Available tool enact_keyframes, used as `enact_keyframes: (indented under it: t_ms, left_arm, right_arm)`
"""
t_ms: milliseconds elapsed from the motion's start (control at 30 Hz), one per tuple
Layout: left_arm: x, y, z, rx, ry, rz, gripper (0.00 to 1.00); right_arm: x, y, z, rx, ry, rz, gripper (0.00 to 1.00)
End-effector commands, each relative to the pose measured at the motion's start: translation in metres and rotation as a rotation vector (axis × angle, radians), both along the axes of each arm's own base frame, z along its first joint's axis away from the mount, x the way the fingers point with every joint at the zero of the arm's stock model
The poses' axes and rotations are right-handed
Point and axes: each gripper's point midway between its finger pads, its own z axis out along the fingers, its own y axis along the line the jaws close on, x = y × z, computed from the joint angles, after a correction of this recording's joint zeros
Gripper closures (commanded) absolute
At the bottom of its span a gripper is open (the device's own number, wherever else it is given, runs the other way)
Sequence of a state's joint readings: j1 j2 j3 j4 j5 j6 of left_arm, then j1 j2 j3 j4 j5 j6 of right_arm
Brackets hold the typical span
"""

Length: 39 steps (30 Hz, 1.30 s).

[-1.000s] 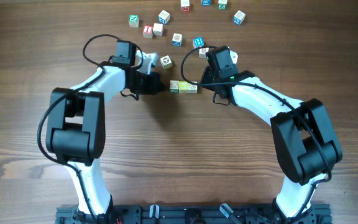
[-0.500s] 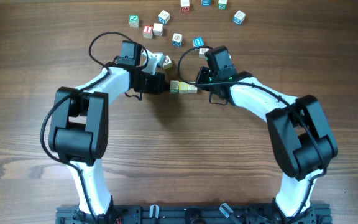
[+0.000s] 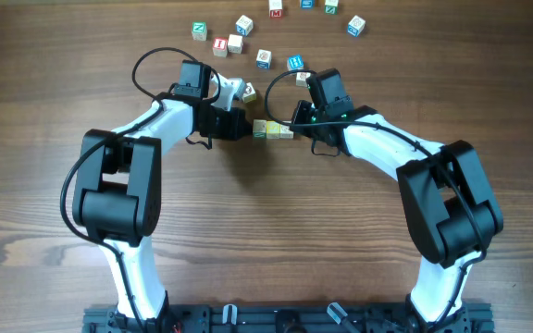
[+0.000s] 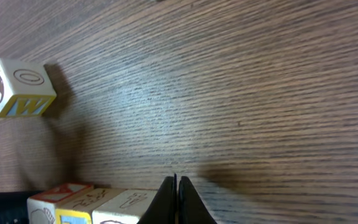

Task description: Form a horizontal line

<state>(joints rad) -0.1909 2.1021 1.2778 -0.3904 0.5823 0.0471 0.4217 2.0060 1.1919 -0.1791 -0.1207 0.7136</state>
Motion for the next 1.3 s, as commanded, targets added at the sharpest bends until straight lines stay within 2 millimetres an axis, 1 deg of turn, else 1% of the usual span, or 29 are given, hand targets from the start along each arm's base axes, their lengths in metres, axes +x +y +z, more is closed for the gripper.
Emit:
enact_keyframes:
  t_ms: [0,300,600,933,1267]
  left_arm:
    - [-0.013,0.006,-0.026,0.043,0.064,0.011,0.96]
    - [-0.014,0.004,-0.025,0.029,0.066,0.006,0.96]
    - [-0.016,0.000,-0.023,0.008,0.073,-0.004,0.96]
    - [-0.019,-0.011,-0.023,0.009,0.066,-0.031,0.96]
    - [-0.020,-0.010,-0.023,0.010,0.066,-0.031,0.96]
  right_arm:
    - [-0.003,0.003,-0.006,0.018,0.023,0.022,0.96]
    - [-0.010,0.014,-0.006,0.025,0.032,0.068,0.96]
    - [-0.011,0.014,-0.006,0.025,0.032,0.069,0.95]
    - [-0.010,0.014,-0.006,0.024,0.031,0.067,0.95]
    - [-0.010,0.013,-0.006,0.020,0.028,0.064,0.95]
